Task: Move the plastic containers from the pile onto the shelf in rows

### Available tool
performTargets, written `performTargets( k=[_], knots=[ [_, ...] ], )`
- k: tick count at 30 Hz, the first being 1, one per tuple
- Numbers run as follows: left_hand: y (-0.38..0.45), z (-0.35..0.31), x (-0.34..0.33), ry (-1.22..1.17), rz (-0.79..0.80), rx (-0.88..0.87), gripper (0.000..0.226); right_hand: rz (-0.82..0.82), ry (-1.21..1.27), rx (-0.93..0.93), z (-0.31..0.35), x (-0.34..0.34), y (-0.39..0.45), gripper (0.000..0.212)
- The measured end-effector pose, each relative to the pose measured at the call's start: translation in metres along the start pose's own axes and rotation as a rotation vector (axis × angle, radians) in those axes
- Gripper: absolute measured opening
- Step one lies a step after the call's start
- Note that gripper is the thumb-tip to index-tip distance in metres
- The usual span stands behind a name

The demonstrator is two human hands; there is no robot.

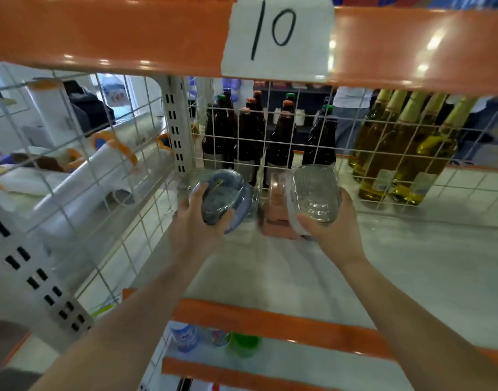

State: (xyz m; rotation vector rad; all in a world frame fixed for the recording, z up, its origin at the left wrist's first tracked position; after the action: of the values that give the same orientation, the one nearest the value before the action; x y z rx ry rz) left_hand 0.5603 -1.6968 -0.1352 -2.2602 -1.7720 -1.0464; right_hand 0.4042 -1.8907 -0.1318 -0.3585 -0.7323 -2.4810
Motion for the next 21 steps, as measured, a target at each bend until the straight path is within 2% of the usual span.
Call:
performTargets(
  k=[6,11,15,21],
  knots=[
    [-0.011,-0.029,-0.021,-0.066,0.022,-0.119,0.087,-0.091,-0.023,-0.058,-0.016,0.030,-0.012,0.087],
    [-0.028,-0.077,-0.053,-0.093,0.093,-0.226,0.090,-0.150,-0.078,-0.145,-0.039,0.077,-0.021,0.102],
    [-0.048,-0.113,-0.082,-0.042,0.115,-0.296,0.088,-0.194,-0.095,-0.171,-0.054,0.117,-0.023,0.099],
    [-0.074,-0.149,-0.126,0.005,0.182,-0.252,0.084,-0.201,-0.101,-0.176,-0.075,0.168,-0.020,0.093]
  ],
)
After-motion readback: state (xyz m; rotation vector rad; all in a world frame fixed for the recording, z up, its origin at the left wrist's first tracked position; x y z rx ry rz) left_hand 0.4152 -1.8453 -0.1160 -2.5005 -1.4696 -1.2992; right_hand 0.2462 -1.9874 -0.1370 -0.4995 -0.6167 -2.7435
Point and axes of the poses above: each hand's wrist, its own y-axis towards the middle knuckle, its own x-axis out of the back of the hand, z = x × y, the point moved 1 cm from there along y, towards the middle knuckle, and after that the axes turned 5 degrees about x, right-handed, at the moved point
